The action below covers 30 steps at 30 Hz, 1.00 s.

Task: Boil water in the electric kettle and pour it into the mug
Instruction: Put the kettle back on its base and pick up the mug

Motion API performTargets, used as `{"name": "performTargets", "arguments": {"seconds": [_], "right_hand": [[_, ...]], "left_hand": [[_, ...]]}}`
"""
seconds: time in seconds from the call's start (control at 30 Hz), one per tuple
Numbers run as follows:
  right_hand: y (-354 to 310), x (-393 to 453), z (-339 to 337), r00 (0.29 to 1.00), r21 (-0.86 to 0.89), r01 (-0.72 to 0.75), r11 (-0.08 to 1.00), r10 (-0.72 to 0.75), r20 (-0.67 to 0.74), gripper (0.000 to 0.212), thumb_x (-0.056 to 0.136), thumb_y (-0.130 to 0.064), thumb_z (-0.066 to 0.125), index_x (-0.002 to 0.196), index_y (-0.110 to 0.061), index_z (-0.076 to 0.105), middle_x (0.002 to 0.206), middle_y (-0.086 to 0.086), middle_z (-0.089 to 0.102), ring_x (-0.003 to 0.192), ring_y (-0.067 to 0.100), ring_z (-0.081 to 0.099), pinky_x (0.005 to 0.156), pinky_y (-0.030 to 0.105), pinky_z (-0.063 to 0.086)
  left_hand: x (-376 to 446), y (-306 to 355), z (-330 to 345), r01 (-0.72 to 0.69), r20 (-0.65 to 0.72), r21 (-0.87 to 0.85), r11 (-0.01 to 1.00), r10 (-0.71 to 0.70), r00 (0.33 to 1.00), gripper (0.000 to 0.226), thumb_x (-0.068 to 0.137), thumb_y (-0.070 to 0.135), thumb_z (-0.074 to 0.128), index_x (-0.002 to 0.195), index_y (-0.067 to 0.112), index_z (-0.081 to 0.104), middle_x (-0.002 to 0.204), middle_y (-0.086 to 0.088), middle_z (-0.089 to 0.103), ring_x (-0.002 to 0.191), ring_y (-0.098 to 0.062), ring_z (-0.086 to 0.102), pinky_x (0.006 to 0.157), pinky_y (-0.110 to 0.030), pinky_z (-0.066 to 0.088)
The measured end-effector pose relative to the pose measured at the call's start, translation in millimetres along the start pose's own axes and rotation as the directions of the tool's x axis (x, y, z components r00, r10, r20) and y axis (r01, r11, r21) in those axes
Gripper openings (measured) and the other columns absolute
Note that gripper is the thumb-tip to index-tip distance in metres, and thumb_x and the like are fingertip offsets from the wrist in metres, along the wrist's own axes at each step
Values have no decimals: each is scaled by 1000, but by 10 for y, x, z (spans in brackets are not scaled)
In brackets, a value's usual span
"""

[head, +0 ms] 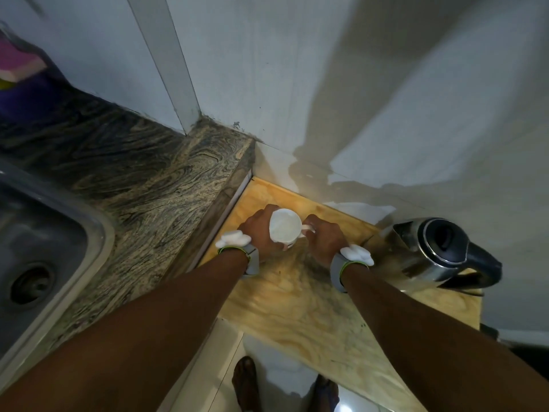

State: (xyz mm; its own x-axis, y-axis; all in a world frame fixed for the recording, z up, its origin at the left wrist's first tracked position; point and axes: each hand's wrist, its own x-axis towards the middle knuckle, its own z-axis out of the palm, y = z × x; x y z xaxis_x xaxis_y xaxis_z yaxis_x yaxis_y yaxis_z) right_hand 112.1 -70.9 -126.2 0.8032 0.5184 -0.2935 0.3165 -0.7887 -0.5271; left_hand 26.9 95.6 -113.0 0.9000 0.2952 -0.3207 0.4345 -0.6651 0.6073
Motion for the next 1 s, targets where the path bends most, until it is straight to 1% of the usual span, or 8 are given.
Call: {"name": "performTargets", "arguments": {"seconds": [0.13, 0.33, 0.43, 0.53, 0.7, 0.77, 0.87, 1.0], "right_hand": [[81, -268, -52, 998, 39, -12, 999, 15, -54, 15, 95, -21, 52, 108, -19, 59, 105, 10, 71, 95, 35, 63, 69, 28, 34], [245, -657, -106, 994, 77, -88, 993, 93, -59, 14, 95, -26, 52, 106, -21, 58, 106, 8, 69, 98, 32, 62, 72, 27, 37], [336, -834, -108, 984, 93, -148, 985, 156, -90, 23, 96, -26, 53, 117, -22, 60, 119, 10, 67, 108, 35, 61, 79, 30, 42], [403, -989, -103, 979, 67, -172, 983, 179, -101, 29, 96, -26, 53, 123, -23, 59, 123, 10, 67, 112, 36, 60, 85, 34, 45], [615, -1287, -142, 983, 9, -166, 986, 166, -71, 43, 97, -28, 49, 140, -26, 47, 128, 8, 65, 116, 36, 58, 90, 37, 46], [657, -1371, -126, 985, 15, -154, 988, 155, -74, 41, 97, -28, 50, 138, -25, 50, 125, 8, 67, 114, 35, 60, 90, 37, 49], [758, -1530, -112, 987, 65, -127, 990, 133, -94, 29, 95, -25, 52, 123, -21, 58, 115, 9, 70, 109, 35, 62, 84, 37, 50], [924, -1693, -50, 992, 42, -68, 997, 72, -99, 15, 92, -21, 53, 105, -18, 60, 106, 11, 71, 99, 37, 63, 73, 34, 44]], "left_hand": [[-103, 138, 40, -39, 40, 32, 999, 38, 998, 82, 68, 37, 86, 138, 30, 42, 134, -2, 56, 121, -31, 58, 95, -44, 51], [-258, 319, 176, -97, 125, 65, 993, 88, 988, 83, 70, 33, 85, 140, 31, 41, 136, -4, 55, 121, -34, 57, 90, -41, 51], [-367, 414, 277, -125, 150, 67, 990, 114, 982, 81, 71, 32, 83, 140, 31, 41, 136, -5, 55, 122, -35, 57, 92, -43, 51], [-466, 482, 370, -130, 158, 62, 990, 119, 980, 80, 73, 31, 83, 142, 29, 41, 137, -6, 55, 123, -35, 57, 92, -43, 51], [-718, 651, 593, -125, 158, 68, 990, 113, 981, 80, 73, 32, 84, 141, 30, 42, 138, -4, 55, 123, -34, 56, 90, -40, 50], [-792, 661, 658, -110, 141, 53, 992, 102, 985, 82, 70, 31, 85, 140, 32, 43, 139, -2, 56, 123, -33, 57, 90, -39, 49], [-944, 700, 779, -98, 130, 34, 995, 93, 987, 86, 69, 30, 87, 142, 34, 43, 143, 0, 53, 128, -31, 54, 95, -38, 48], [-1155, 733, 949, -63, 110, 53, 997, 56, 992, 90, 70, 31, 87, 147, 33, 41, 149, 0, 50, 134, -31, 50, 102, -41, 47]]}}
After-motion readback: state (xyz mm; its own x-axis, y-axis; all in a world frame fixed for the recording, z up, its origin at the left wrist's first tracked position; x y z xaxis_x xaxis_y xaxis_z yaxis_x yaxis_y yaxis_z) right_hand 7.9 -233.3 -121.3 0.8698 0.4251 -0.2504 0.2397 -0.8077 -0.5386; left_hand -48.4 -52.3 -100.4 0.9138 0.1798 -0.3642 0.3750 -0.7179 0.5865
